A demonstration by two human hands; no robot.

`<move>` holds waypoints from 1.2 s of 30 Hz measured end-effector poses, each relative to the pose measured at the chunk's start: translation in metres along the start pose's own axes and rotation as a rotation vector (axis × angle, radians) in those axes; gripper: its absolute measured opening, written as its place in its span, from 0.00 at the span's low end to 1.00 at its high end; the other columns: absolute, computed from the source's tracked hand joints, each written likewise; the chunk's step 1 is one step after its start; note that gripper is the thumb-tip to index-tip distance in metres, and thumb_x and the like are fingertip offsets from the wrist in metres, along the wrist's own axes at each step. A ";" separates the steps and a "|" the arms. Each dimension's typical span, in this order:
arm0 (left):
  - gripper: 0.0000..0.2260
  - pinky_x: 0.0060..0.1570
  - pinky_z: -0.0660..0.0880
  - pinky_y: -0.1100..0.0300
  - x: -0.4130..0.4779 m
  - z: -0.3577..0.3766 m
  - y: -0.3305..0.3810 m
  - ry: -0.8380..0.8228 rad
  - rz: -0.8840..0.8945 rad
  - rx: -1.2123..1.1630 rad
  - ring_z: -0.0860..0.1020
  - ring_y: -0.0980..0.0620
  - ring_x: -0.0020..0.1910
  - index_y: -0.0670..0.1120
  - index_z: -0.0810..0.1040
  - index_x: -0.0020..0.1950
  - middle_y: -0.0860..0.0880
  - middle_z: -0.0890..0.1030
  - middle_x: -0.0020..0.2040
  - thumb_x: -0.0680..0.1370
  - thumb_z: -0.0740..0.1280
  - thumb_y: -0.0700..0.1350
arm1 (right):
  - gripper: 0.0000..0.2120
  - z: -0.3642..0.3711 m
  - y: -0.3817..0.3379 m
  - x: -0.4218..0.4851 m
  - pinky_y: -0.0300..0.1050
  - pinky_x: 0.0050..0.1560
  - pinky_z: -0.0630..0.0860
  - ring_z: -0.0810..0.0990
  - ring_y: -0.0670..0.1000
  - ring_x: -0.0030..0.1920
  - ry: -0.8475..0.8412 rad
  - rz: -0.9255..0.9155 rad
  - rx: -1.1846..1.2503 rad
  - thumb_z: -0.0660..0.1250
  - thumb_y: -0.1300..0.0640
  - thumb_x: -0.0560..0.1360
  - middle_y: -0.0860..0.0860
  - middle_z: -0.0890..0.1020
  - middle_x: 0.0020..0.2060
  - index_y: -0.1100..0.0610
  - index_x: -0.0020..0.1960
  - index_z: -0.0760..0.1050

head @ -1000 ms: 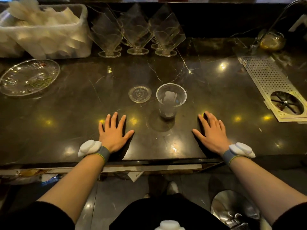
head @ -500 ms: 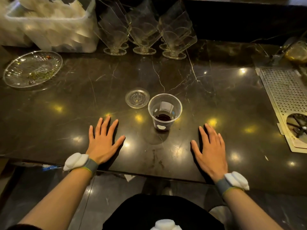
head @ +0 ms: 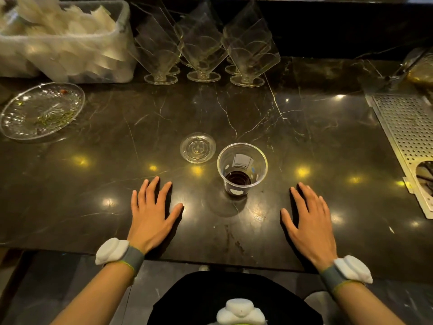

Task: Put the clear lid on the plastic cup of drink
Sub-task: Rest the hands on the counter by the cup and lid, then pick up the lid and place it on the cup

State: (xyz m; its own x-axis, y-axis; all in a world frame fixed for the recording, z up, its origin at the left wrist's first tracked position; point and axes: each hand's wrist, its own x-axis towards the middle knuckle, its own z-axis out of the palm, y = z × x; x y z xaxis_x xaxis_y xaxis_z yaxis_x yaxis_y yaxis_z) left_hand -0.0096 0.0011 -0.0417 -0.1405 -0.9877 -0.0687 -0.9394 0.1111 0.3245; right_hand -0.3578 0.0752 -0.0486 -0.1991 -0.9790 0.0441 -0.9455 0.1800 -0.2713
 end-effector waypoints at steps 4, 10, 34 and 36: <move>0.29 0.71 0.60 0.39 0.006 -0.004 0.002 0.046 0.033 -0.024 0.60 0.40 0.71 0.47 0.68 0.68 0.41 0.65 0.69 0.74 0.52 0.62 | 0.32 -0.001 0.001 -0.004 0.56 0.75 0.55 0.61 0.55 0.75 -0.002 -0.013 0.014 0.52 0.40 0.76 0.56 0.66 0.74 0.57 0.74 0.65; 0.23 0.66 0.65 0.43 0.041 -0.017 0.014 0.077 0.101 -0.044 0.63 0.40 0.67 0.44 0.68 0.68 0.41 0.67 0.68 0.76 0.64 0.52 | 0.33 -0.005 -0.009 0.000 0.59 0.74 0.59 0.60 0.55 0.75 -0.020 -0.059 0.102 0.54 0.39 0.75 0.55 0.65 0.74 0.57 0.74 0.64; 0.35 0.72 0.56 0.39 0.136 -0.019 0.061 -0.287 0.155 0.203 0.50 0.40 0.76 0.55 0.52 0.76 0.44 0.51 0.79 0.74 0.62 0.63 | 0.44 0.006 -0.046 0.023 0.55 0.77 0.43 0.48 0.49 0.79 -0.130 -0.166 0.156 0.59 0.33 0.72 0.50 0.52 0.79 0.53 0.79 0.48; 0.32 0.69 0.60 0.40 0.133 -0.020 0.061 -0.234 0.180 0.201 0.54 0.39 0.74 0.52 0.58 0.75 0.43 0.57 0.77 0.74 0.63 0.61 | 0.47 0.001 -0.050 0.031 0.55 0.78 0.45 0.48 0.48 0.78 -0.132 -0.182 0.231 0.65 0.33 0.70 0.49 0.52 0.79 0.53 0.79 0.47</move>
State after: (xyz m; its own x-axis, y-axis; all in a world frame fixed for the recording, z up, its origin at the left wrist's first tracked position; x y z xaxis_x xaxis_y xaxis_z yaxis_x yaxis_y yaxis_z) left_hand -0.0793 -0.1256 -0.0125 -0.3552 -0.9010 -0.2493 -0.9326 0.3231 0.1609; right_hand -0.3166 0.0357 -0.0345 0.0175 -0.9998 -0.0089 -0.8759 -0.0110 -0.4824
